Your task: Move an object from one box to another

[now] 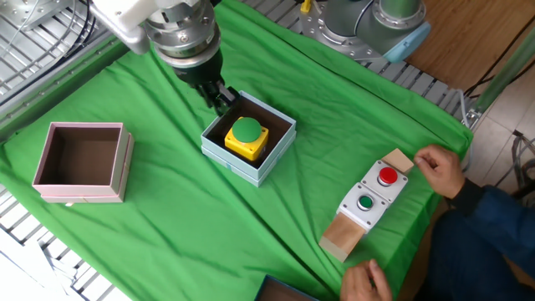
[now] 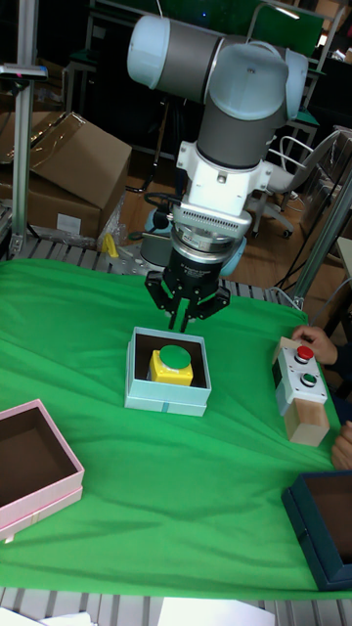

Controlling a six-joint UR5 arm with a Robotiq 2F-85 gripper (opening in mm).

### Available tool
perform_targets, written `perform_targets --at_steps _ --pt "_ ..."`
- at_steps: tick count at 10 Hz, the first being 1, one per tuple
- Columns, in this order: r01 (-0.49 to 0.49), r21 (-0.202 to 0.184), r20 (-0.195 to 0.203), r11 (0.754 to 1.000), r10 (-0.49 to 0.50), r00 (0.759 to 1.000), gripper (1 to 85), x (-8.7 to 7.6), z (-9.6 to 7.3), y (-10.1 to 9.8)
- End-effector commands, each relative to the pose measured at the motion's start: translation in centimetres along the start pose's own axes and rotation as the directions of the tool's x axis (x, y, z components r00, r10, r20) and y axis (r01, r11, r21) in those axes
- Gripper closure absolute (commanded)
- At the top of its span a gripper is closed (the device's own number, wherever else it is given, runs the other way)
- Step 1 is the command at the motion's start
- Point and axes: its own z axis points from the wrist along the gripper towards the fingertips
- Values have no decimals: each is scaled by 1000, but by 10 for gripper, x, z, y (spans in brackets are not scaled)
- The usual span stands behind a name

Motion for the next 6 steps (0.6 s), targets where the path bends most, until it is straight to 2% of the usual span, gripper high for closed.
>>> perform_targets --at_steps 1,6 --pt "-5 -12 -20 1000 5 1000 840 6 -1 4" --pt "-5 -20 -18 1000 5 1000 840 6 -1 3"
